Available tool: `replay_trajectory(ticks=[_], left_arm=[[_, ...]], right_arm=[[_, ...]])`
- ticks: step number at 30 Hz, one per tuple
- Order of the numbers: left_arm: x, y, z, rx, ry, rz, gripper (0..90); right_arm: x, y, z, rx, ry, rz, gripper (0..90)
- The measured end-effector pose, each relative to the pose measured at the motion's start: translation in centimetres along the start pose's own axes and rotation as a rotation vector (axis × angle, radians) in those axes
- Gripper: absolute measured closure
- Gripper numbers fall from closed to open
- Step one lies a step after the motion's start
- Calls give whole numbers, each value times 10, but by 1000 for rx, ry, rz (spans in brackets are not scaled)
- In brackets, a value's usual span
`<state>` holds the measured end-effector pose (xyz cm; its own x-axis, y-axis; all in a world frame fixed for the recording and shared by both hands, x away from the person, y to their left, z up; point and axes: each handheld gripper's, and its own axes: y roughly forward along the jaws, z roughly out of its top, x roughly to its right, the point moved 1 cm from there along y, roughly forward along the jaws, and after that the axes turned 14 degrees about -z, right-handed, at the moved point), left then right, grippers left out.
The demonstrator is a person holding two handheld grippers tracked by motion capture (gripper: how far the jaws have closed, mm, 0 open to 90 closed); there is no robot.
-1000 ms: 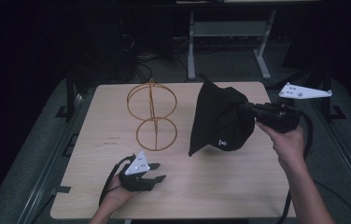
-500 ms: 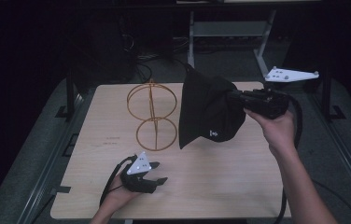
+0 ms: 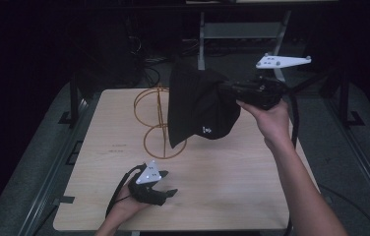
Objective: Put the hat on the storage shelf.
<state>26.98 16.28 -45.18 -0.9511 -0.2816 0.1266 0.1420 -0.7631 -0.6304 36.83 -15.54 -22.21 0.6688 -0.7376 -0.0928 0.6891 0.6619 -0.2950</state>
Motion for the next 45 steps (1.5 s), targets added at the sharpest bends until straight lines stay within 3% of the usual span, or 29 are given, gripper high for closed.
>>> replay_trajectory(ticks=[7,19,34,41,45], left_arm=[[2,5,0,-10,13,-8,306],[5,10,3,-2,19,-20,306],[0,14,7,17,18,-31,304],[1,16,8,29,0,-58,301],[1,16,12,47,11,-61,301]], right_arm=[[-8,20,11,-29,-17,13,878],[-14,40,33,-62,-39,12,878],[-34,88,68,-151,-97,-8,878],[-45,118,79,-205,-111,12,875],[-53,134,81,-227,-124,17,875]])
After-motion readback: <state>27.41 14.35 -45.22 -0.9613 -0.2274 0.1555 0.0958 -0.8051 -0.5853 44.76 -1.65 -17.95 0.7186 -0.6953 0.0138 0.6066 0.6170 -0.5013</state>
